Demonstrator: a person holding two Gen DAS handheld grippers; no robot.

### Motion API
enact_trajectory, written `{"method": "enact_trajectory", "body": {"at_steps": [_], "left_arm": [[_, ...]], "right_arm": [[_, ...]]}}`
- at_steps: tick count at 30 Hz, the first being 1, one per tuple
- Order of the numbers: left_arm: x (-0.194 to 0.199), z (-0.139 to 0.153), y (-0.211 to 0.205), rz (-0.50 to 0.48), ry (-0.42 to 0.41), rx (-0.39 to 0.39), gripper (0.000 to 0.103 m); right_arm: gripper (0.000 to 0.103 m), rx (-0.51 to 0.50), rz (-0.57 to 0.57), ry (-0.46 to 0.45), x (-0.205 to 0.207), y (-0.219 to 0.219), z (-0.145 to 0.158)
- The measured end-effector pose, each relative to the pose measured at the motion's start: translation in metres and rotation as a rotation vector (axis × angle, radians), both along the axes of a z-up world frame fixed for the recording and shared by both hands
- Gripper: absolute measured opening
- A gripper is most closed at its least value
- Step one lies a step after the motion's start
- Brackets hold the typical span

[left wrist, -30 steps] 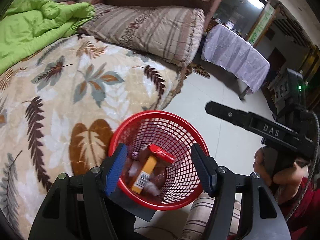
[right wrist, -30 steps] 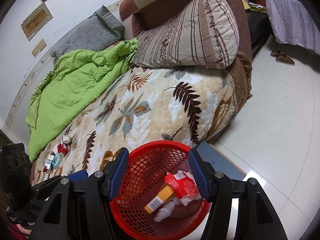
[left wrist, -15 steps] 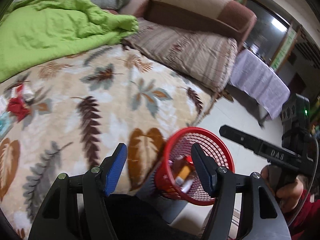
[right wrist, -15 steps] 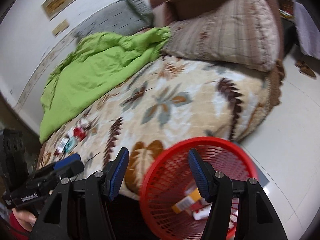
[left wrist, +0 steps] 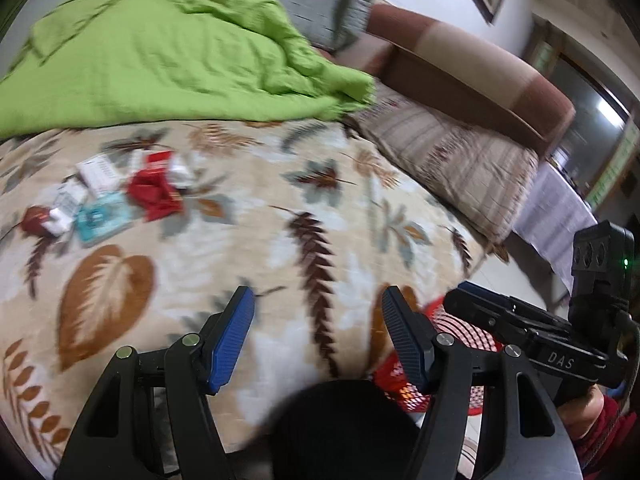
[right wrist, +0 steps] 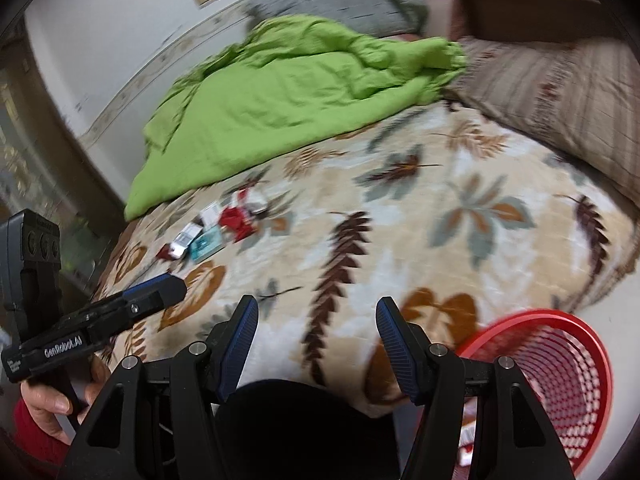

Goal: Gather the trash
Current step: 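Move both open grippers back over the trash on the bed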

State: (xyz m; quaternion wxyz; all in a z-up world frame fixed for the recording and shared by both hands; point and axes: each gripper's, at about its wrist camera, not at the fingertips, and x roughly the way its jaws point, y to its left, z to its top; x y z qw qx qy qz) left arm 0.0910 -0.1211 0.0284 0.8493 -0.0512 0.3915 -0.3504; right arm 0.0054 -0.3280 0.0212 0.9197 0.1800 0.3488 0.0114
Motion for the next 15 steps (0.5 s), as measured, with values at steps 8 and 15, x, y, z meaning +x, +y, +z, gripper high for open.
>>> {"method": "enact_trajectory", "body": {"at_steps": [8, 15], "left_arm": [[0.035, -0.004, 0.093, 0.219, 0.025, -0.031, 0.065], [0.076, -0.018, 0.176, 0.443, 0.076, -0.043, 0.065]], "right_arm": [[0.066, -0.017, 0.130, 0.029, 0.049, 0.047, -0.004], [0.066, -0.035, 0.201, 0.028, 0.068, 0.079, -0.007]]}}
